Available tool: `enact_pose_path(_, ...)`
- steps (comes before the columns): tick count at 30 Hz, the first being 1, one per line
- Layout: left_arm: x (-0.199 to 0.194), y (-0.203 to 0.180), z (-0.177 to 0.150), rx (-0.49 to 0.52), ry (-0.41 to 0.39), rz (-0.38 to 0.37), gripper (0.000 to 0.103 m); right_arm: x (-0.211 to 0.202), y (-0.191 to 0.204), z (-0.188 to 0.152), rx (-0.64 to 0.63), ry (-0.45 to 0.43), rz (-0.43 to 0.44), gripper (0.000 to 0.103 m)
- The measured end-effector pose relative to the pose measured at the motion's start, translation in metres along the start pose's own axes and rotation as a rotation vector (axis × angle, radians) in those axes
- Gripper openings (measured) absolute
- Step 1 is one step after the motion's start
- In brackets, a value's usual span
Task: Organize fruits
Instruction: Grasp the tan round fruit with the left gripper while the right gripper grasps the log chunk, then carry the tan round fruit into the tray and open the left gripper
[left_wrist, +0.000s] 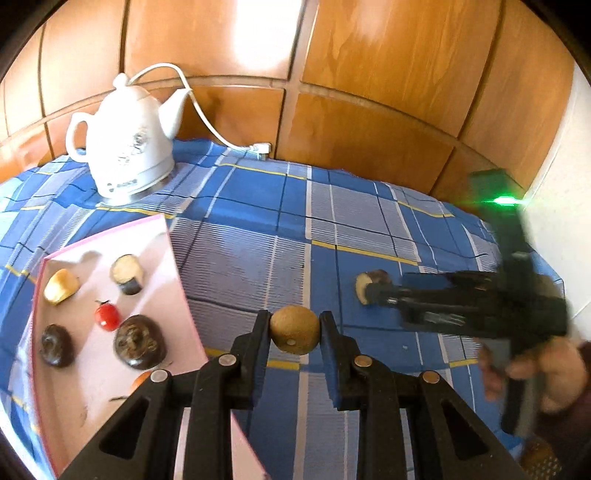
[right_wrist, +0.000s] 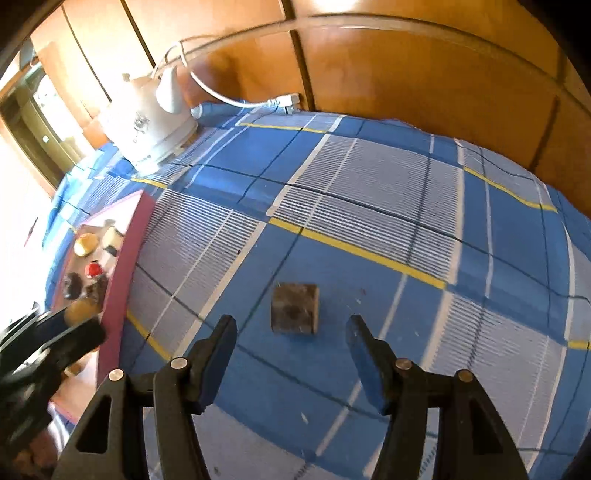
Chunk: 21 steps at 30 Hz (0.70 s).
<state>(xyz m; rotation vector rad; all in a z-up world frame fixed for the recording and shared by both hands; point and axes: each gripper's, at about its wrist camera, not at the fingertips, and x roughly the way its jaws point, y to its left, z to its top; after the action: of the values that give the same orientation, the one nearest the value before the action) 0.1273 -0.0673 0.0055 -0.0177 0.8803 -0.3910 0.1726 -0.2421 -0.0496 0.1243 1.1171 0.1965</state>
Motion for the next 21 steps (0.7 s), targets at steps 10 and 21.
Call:
enact_pose_path(10,-0.035,0.018,-0.013,-0.029,-0.055,0.029,0.026,0.009,0.008,-0.016,-0.059,0.056,-0.081,0.028)
enact_pose_path(21,-0.053,0.026,-0.031,-0.047,-0.064,0.046,0.026,-0.034,-0.008,-0.056,-0.099,0.058,-0.094,0.028)
